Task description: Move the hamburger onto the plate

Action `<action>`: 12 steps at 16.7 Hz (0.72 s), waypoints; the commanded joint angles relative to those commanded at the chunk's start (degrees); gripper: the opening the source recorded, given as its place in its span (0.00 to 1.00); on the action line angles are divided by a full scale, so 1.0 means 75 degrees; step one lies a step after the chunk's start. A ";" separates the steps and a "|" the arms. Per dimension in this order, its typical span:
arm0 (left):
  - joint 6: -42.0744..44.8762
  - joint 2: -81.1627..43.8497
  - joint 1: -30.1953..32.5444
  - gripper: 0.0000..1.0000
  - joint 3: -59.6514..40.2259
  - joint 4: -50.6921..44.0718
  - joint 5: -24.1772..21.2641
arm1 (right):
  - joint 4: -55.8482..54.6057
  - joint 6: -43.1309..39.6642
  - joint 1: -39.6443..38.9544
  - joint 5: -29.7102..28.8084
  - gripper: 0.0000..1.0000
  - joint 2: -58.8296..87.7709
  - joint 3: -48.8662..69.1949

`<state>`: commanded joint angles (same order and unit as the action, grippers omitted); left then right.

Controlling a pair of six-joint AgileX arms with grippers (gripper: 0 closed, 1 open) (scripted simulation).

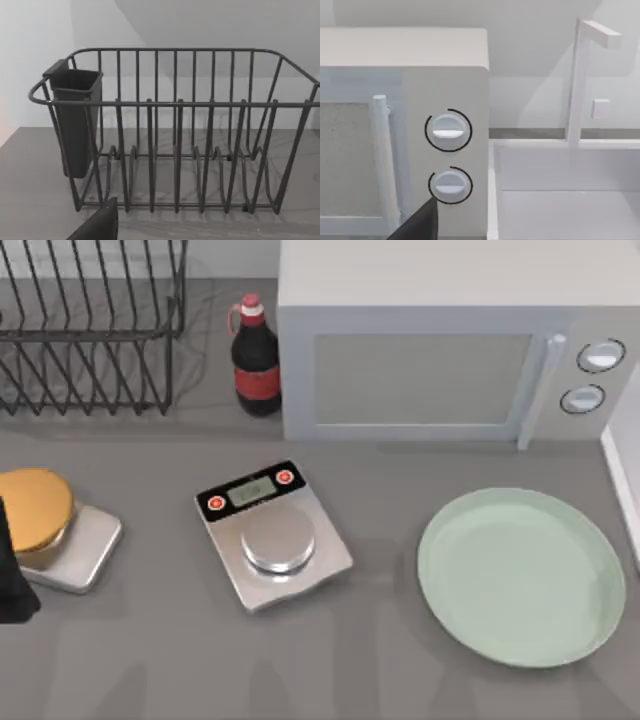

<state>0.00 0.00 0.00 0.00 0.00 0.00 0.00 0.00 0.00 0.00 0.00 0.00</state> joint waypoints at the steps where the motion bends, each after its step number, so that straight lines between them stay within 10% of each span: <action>1: 0.0000 0.0000 0.0000 1.00 0.0000 0.0000 0.0000 | 0.0000 0.0000 0.0000 0.0000 1.00 0.0000 0.0000; 12: 0.0000 0.0000 0.0000 1.00 0.0000 0.0000 0.0000 | 0.3385 -0.2858 0.0014 -0.0035 1.00 0.4372 0.2478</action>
<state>0.00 0.00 0.00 0.00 0.00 0.00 25.39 -21.43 0.11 -0.26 32.79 18.59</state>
